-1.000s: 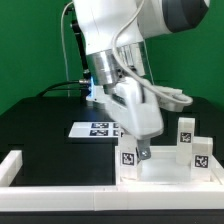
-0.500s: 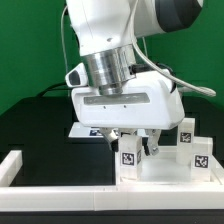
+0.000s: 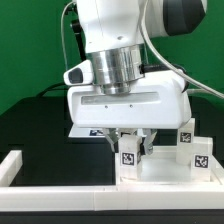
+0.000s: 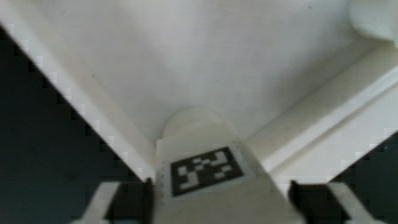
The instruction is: Assemble square table
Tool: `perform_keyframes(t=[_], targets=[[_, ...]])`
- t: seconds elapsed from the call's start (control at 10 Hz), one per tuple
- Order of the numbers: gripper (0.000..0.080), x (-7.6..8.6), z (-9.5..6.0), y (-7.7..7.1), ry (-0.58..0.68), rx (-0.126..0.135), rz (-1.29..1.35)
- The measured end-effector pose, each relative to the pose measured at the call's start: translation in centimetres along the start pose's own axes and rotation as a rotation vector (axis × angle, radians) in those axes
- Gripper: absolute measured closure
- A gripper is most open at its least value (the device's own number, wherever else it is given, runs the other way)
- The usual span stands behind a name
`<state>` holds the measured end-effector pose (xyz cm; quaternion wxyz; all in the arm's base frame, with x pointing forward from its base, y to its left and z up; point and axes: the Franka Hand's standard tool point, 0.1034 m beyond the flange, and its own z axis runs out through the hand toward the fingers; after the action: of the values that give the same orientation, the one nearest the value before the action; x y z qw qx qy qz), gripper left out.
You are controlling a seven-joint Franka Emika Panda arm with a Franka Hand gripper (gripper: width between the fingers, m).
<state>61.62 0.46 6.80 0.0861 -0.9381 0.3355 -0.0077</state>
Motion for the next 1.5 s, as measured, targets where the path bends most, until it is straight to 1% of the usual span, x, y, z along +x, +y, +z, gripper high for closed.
perform_keyframes(t=[0.1,0.4,0.5,0.6,0.7,0.8,0.9,1.1,1.2,1.3,1.4,1.5], targets=[[0.0511,0.0,0.0,0.0,0.0,0.001,0.044],[0.0511,0.1,0.0,0.0,-0.003,0.003,0.308],[0.0511,0.4,-0.3,0.2,-0.02,0.002,0.506],[0.0511,0.4,-0.3,0.2,-0.031,0.009,0.7],[0.0511,0.5,-0.1,0.1,-0.052,0.034,0.878],[0.0511,0.7,-0.1,0.1,-0.064,0.074,1.015],[0.0511,1.0,-0.1,0.0,-0.077,0.113,1.215],[0.0511,0.8,0.0,-0.1,-0.08,0.11,1.257],[0.045,0.8,0.0,-0.1,-0.071,0.11,1.151],[0.025,0.8,0.0,-0.1,-0.06,0.109,1.015],[0.0181,0.7,0.0,-0.1,-0.043,0.098,0.804],[0.0181,0.6,0.0,-0.1,-0.035,0.091,0.684]])
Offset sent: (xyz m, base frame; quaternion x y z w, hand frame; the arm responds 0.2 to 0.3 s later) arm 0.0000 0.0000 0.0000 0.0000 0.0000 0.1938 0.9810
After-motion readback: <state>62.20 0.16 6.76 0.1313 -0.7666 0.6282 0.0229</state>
